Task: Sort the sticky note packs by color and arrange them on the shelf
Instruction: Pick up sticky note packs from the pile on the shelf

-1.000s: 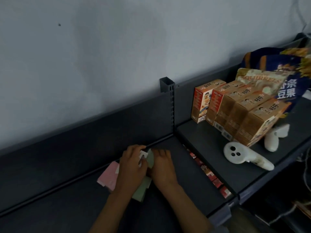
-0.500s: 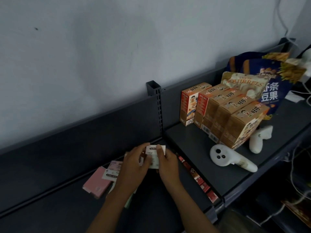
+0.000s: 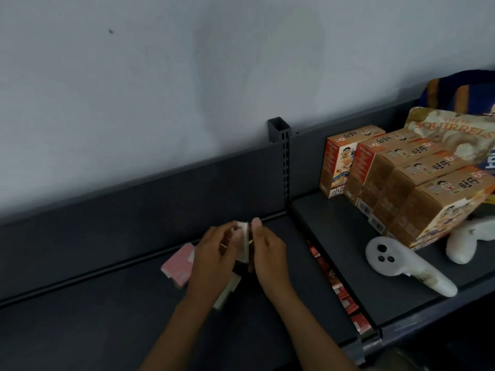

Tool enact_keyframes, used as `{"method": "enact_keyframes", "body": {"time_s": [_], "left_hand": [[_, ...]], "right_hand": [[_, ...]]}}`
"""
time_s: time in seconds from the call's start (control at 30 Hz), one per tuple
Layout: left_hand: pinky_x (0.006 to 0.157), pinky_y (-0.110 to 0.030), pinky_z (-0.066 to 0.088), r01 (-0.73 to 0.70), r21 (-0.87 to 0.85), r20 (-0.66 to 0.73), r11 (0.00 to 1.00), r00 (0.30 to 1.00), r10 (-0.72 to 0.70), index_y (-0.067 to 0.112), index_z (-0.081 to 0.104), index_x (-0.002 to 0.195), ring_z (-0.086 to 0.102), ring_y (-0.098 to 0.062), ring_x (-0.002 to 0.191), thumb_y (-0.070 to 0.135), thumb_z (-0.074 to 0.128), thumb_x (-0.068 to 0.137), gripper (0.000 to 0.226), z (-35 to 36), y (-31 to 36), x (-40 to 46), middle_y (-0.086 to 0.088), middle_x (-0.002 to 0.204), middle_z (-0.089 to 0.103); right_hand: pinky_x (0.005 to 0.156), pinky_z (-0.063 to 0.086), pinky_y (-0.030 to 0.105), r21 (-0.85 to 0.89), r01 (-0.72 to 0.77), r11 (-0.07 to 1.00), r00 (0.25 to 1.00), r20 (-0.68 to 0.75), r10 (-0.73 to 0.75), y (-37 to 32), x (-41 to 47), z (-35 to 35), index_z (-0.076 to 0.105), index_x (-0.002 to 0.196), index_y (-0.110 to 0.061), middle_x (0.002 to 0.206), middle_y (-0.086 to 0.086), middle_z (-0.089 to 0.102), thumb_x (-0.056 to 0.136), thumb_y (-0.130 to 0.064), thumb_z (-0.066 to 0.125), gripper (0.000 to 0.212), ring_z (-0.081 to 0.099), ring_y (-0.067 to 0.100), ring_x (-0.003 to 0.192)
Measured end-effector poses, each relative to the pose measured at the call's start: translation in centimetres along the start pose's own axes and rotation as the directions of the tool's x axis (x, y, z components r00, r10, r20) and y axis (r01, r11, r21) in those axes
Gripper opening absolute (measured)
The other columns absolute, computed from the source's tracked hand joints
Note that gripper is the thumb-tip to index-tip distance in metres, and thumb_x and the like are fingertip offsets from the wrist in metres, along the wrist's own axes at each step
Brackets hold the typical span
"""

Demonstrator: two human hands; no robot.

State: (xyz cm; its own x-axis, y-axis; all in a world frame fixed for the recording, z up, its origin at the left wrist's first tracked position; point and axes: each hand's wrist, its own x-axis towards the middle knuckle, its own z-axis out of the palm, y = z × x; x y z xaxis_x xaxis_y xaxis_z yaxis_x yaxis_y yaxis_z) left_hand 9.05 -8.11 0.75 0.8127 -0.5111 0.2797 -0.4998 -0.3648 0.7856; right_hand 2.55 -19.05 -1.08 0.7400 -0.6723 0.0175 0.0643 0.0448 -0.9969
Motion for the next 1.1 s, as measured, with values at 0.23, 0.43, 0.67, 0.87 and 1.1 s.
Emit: {"method": "enact_keyframes", "body": {"time_s": [0.23, 0.43, 0.67, 0.87, 1.1], "left_hand": [[0.07, -0.026, 0.056, 0.202, -0.219, -0.114, 0.955, 0.966, -0.231, 0.028, 0.071, 0.097, 0.07, -0.005, 0.079, 0.028, 0.061, 0.099, 0.01, -2.5, -0.2, -1.3, 0.013, 0.087, 0.074], [0.066, -0.037, 0.057, 0.229, -0.185, -0.178, 0.956, 0.949, -0.261, 0.026, 0.073, 0.103, 0.07, -0.016, 0.075, 0.026, 0.058, 0.101, 0.016, -4.0, -0.8, -2.4, 0.003, 0.085, 0.074], [0.068, -0.027, 0.059, 0.267, -0.191, -0.277, 0.945, 0.909, -0.313, 0.028, 0.071, 0.108, 0.073, -0.01, 0.082, 0.016, 0.06, 0.1, 0.018, -4.8, -1.7, -7.0, 0.009, 0.092, 0.076], [0.073, -0.022, 0.059, 0.318, -0.173, -0.406, 0.932, 0.839, -0.362, 0.029, 0.066, 0.118, 0.072, -0.007, 0.086, 0.01, 0.066, 0.095, 0.03, -8.8, -2.8, -10.5, 0.01, 0.093, 0.076], [0.072, -0.032, 0.061, 0.363, -0.117, -0.581, 0.924, 0.73, -0.36, 0.034, 0.064, 0.124, 0.073, -0.008, 0.088, 0.011, 0.067, 0.096, 0.036, -15.6, -4.9, -15.7, 0.009, 0.098, 0.076]], "right_hand": [[0.072, 0.059, 0.028, -0.065, 0.059, 0.996, 0.985, 0.166, -0.048, 1.2, 0.2, 2.0, 0.069, 0.112, -0.031, 0.111, -0.012, 0.063, 0.088, -0.033, 0.075, 0.025, 0.066, 0.01, 0.09], [0.069, 0.049, 0.011, -0.066, 0.019, 0.998, 0.981, 0.192, -0.006, 0.2, 0.5, 2.4, 0.07, 0.101, -0.024, 0.092, -0.012, 0.069, 0.096, -0.028, 0.065, 0.008, 0.064, -0.005, 0.084], [0.064, 0.05, 0.015, -0.04, -0.048, 0.998, 0.961, 0.27, 0.057, 1.7, -1.8, 5.1, 0.069, 0.096, -0.015, 0.09, -0.006, 0.071, 0.096, -0.025, 0.065, 0.01, 0.067, 0.004, 0.079], [0.068, 0.045, 0.015, -0.08, 0.008, 0.997, 0.943, 0.333, 0.019, 1.3, -4.0, 9.9, 0.067, 0.091, -0.02, 0.087, -0.01, 0.067, 0.096, -0.028, 0.065, 0.01, 0.062, 0.001, 0.08], [0.058, 0.048, 0.023, -0.103, -0.006, 0.995, 0.847, 0.529, 0.06, 0.3, -9.5, 17.3, 0.066, 0.091, -0.025, 0.078, -0.004, 0.069, 0.095, -0.032, 0.064, 0.009, 0.063, 0.008, 0.065]]}}
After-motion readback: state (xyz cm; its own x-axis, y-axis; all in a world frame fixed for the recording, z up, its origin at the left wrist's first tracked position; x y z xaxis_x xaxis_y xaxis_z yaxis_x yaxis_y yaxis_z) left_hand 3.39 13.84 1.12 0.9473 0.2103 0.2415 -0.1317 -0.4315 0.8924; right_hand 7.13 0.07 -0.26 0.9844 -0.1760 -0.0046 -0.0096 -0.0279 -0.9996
